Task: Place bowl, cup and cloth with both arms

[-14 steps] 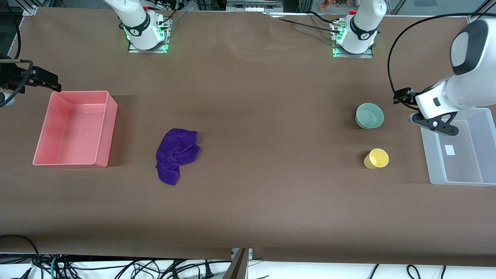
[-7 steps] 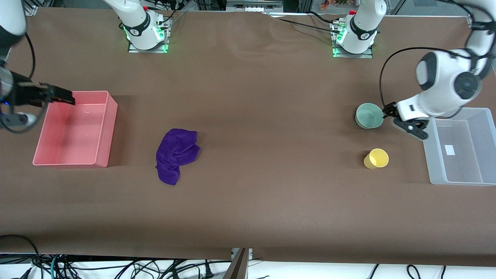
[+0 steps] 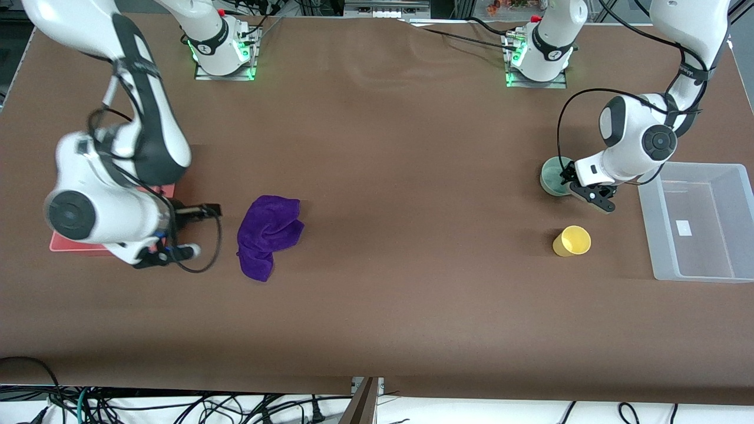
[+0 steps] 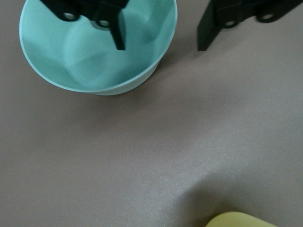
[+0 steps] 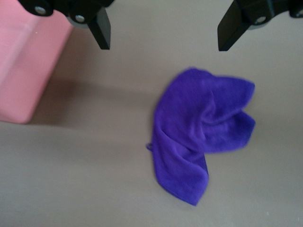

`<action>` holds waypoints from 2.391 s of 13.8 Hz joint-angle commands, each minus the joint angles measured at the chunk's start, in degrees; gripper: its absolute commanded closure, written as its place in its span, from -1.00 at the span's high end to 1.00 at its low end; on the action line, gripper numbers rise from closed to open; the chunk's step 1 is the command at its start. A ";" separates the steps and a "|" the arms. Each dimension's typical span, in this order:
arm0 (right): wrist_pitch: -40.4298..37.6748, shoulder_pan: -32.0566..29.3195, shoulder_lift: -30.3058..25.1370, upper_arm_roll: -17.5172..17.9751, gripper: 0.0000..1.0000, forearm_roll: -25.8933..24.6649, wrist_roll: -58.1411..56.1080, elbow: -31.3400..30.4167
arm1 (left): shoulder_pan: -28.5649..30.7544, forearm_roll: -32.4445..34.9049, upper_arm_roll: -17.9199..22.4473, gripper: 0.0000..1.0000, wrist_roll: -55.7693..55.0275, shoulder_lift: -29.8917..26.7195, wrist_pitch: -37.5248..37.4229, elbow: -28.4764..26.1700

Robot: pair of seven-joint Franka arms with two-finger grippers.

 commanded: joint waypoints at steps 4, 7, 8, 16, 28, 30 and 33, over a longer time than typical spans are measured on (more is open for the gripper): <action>16.14 2.64 1.08 0.65 1.00 0.80 4.01 -10.23 | 0.14 0.75 -0.15 -1.00 1.66 -0.33 -0.04 1.11; 25.18 3.86 3.10 0.75 1.00 0.89 4.09 -13.83 | 0.15 0.66 -0.07 -1.00 1.48 -4.53 -2.13 1.28; 28.70 4.13 3.37 0.75 1.00 0.89 4.09 -15.85 | 0.15 0.66 -0.07 -1.00 1.48 -6.72 -5.71 2.33; 32.78 4.75 5.74 1.10 -1.00 0.97 4.09 -18.24 | 15.15 0.83 0.73 -1.00 26.49 -0.45 -35.54 34.82; 0.57 -2.10 -0.04 -0.56 -1.00 0.54 -7.57 -0.59 | 26.69 0.75 0.73 -1.00 35.50 25.69 -23.77 53.49; -7.88 -2.63 -2.68 -4.85 -1.00 0.45 -12.66 1.70 | 27.21 0.66 0.73 0.99 35.50 25.78 -24.29 53.32; -16.95 -2.72 -3.75 -13.63 -1.00 0.36 -25.74 4.79 | 26.95 0.48 0.11 1.00 34.97 23.33 -29.62 54.01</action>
